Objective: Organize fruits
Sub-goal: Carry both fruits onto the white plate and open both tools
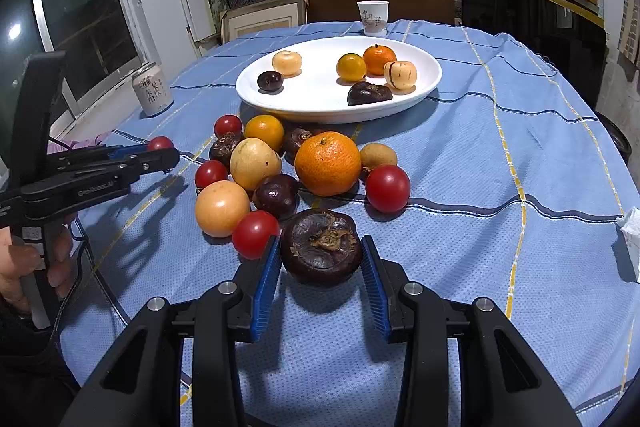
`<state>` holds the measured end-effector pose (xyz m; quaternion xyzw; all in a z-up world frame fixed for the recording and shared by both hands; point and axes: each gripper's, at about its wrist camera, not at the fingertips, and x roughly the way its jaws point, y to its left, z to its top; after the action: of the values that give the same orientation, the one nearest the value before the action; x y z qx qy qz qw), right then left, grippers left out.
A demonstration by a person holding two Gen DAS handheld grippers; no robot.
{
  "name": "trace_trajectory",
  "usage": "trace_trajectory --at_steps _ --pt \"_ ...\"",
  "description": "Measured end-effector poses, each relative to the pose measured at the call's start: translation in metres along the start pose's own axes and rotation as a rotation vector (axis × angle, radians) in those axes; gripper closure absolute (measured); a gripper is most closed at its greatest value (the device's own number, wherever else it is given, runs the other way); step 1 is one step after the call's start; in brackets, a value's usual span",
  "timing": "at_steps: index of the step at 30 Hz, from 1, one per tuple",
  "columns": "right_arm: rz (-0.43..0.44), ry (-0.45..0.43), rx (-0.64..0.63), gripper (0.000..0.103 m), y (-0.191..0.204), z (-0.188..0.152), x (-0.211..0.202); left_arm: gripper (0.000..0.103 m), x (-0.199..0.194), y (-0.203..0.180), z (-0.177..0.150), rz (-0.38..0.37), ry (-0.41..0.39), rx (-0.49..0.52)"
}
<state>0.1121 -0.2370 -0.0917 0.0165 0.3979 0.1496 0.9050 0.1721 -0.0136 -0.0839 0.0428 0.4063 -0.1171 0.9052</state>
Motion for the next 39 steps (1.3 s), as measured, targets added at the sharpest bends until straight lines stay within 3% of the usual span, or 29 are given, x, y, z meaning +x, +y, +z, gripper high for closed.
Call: trace_trajectory --at_steps 22,32,39 --pt "-0.045 -0.063 -0.013 0.062 0.004 0.01 -0.021 0.075 -0.04 -0.007 0.0 -0.029 -0.055 0.019" --pt "-0.088 -0.184 -0.083 0.062 -0.005 0.092 -0.063 0.075 -0.063 -0.014 0.059 -0.054 -0.135 0.049" --pt "-0.103 -0.131 -0.091 0.062 -0.023 0.153 -0.015 0.075 -0.01 -0.026 0.123 -0.089 -0.067 0.039"
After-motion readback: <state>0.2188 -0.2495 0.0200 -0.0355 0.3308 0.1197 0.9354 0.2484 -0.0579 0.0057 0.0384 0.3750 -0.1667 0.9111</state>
